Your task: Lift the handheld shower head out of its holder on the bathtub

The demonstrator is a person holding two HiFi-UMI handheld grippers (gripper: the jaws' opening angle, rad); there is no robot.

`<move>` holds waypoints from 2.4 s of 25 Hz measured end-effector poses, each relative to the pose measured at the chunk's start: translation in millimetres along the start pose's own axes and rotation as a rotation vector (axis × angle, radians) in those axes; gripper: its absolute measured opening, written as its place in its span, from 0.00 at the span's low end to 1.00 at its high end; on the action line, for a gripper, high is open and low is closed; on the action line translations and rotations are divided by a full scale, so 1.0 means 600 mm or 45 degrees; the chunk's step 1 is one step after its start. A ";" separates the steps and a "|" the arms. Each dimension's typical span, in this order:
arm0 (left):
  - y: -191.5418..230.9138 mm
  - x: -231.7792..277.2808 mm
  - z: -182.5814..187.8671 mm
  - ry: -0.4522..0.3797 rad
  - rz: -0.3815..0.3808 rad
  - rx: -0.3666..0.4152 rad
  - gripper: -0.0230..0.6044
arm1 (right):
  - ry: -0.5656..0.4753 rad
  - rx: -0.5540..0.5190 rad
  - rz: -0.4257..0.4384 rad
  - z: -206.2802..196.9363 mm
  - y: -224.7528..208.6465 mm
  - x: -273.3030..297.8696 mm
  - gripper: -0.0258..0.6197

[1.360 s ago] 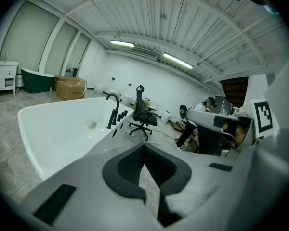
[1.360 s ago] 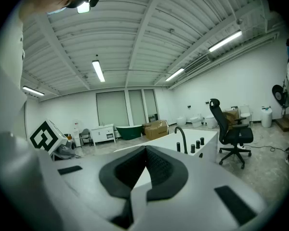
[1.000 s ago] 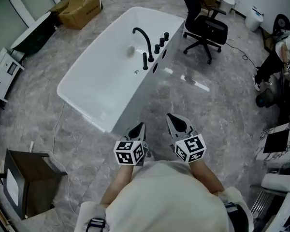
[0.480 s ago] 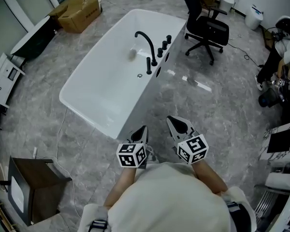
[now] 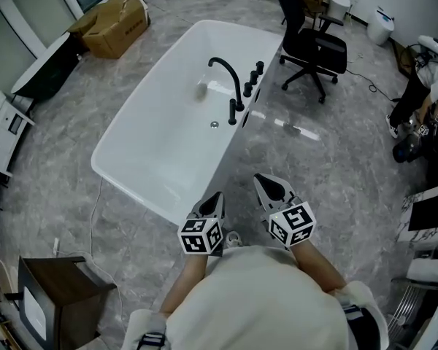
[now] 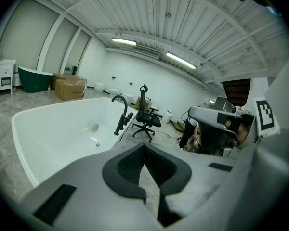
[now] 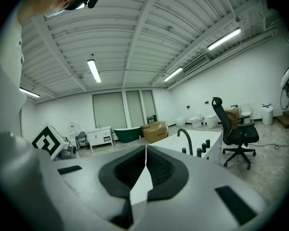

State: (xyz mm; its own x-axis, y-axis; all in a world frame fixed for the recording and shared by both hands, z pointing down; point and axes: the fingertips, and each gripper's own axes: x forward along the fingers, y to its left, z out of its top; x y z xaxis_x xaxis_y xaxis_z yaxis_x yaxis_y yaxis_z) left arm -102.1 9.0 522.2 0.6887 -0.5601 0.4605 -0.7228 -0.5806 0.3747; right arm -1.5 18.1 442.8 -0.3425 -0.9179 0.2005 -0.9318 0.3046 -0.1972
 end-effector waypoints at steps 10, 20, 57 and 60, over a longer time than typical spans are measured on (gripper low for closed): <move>0.070 0.042 0.017 0.057 -0.063 -0.004 0.07 | 0.042 -0.033 -0.069 -0.009 -0.001 0.073 0.07; 0.102 0.087 0.027 0.081 -0.045 -0.052 0.07 | 0.090 -0.017 -0.120 -0.018 -0.056 0.113 0.07; 0.170 0.397 0.169 0.071 0.269 -0.230 0.07 | 0.349 -0.098 0.243 -0.084 -0.370 0.476 0.13; 0.179 0.410 0.164 0.086 0.290 -0.253 0.07 | 0.407 -0.076 0.264 -0.120 -0.385 0.507 0.31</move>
State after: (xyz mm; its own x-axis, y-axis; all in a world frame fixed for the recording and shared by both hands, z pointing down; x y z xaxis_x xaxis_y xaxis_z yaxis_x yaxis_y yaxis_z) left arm -4.8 -249.5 596.5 0.5073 -0.6183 0.6003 -0.8596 -0.3144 0.4027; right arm 100.6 -313.5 618.3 -0.5357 -0.7123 0.4535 -0.8410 0.4983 -0.2108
